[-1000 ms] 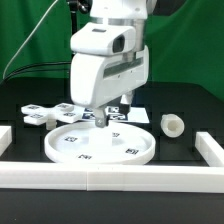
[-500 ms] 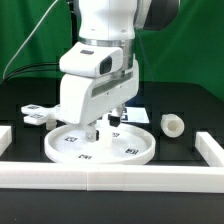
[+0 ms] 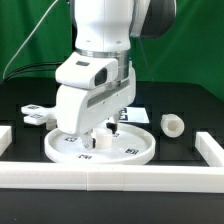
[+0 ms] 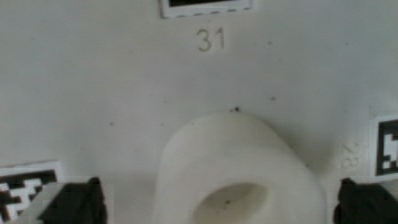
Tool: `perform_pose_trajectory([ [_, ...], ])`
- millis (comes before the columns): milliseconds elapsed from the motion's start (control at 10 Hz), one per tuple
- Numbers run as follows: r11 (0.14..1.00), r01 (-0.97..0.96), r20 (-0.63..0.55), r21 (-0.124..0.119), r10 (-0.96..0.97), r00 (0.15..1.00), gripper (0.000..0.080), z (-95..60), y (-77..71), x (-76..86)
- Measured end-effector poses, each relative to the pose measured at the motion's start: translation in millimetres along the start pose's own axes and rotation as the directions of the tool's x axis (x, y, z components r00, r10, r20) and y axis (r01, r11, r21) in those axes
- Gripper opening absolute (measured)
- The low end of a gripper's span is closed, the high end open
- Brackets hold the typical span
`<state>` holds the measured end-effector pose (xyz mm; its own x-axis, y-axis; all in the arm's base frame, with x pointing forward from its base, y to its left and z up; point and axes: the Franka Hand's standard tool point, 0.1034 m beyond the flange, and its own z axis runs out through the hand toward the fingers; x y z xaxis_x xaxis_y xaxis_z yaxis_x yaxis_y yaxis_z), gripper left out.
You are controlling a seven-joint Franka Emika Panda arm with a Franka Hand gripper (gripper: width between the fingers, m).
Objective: Assemble round table
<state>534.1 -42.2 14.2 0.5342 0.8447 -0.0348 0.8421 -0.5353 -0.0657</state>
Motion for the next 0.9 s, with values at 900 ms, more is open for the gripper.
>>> perform_pose_trajectory([
  [900,1.0,0.004,0.002,-0.002,-0.004,1.0,0.0406,-0.1,0.0,0.9],
])
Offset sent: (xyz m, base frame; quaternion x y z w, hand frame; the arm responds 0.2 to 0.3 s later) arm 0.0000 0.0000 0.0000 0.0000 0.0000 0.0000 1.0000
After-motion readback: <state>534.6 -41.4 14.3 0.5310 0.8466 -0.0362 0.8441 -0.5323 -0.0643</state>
